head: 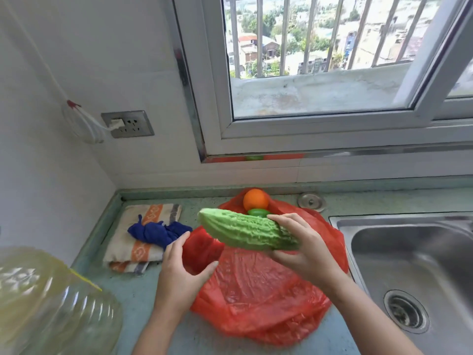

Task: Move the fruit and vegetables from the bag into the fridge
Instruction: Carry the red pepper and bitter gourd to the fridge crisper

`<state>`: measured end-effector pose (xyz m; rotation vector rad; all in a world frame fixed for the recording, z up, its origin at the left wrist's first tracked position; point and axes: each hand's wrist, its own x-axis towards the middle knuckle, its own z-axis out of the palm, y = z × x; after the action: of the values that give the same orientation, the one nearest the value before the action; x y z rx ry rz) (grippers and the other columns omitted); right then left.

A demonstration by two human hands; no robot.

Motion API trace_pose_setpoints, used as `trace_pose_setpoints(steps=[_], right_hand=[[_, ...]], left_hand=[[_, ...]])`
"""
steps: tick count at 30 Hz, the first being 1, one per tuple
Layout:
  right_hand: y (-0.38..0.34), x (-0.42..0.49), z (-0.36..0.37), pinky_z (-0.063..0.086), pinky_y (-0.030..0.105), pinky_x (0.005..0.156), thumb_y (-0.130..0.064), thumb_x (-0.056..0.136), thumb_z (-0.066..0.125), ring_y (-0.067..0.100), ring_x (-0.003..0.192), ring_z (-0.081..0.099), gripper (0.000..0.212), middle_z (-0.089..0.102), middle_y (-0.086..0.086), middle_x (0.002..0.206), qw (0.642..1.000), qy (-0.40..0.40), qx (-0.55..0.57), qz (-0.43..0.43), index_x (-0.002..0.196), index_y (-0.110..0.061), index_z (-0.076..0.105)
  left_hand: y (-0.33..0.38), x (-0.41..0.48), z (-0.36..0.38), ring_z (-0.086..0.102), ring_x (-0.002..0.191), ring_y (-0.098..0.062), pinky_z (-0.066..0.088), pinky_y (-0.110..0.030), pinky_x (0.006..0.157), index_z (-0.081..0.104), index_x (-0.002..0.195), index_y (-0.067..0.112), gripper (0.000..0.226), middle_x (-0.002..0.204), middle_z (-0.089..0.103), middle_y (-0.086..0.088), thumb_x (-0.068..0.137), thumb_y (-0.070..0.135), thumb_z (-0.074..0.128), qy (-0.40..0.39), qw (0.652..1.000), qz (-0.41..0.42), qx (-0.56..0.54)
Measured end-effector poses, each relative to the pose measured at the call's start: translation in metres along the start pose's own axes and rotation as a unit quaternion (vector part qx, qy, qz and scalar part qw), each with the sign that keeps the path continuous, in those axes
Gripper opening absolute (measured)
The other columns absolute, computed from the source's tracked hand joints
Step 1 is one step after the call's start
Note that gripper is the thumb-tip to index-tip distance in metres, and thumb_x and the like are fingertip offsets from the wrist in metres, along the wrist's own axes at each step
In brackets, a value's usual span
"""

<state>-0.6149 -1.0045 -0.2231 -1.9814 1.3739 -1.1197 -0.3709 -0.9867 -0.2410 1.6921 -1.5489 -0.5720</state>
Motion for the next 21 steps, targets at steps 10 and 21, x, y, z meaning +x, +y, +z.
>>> trace_pose_setpoints(steps=[10, 21], right_hand=[[-0.088, -0.051, -0.027, 0.045, 0.013, 0.081, -0.041, 0.061, 0.075, 0.001, 0.099, 0.056, 0.052, 0.060, -0.013, 0.107, 0.986, 0.129, 0.089, 0.065, 0.108, -0.046, 0.055], [-0.129, -0.192, -0.035, 0.041, 0.007, 0.069, -0.039, 0.062, 0.075, 0.000, 0.088, 0.056, 0.045, 0.060, -0.008, 0.095, 0.946, 0.251, 0.014, 0.205, 0.104, -0.038, 0.062]], left_hand=[[0.034, -0.049, -0.022, 0.049, 0.110, -0.008, 0.044, -0.034, 0.095, 0.041, 0.119, 0.044, 0.086, 0.121, 0.049, 0.010, 0.042, 0.071, 0.069, -0.059, 0.990, 0.071, -0.106], [0.056, -0.139, -0.020, 0.053, 0.101, 0.003, 0.044, -0.010, 0.082, 0.045, 0.123, 0.037, 0.082, 0.119, 0.052, 0.013, 0.049, 0.059, 0.071, -0.209, 0.950, 0.153, -0.176]])
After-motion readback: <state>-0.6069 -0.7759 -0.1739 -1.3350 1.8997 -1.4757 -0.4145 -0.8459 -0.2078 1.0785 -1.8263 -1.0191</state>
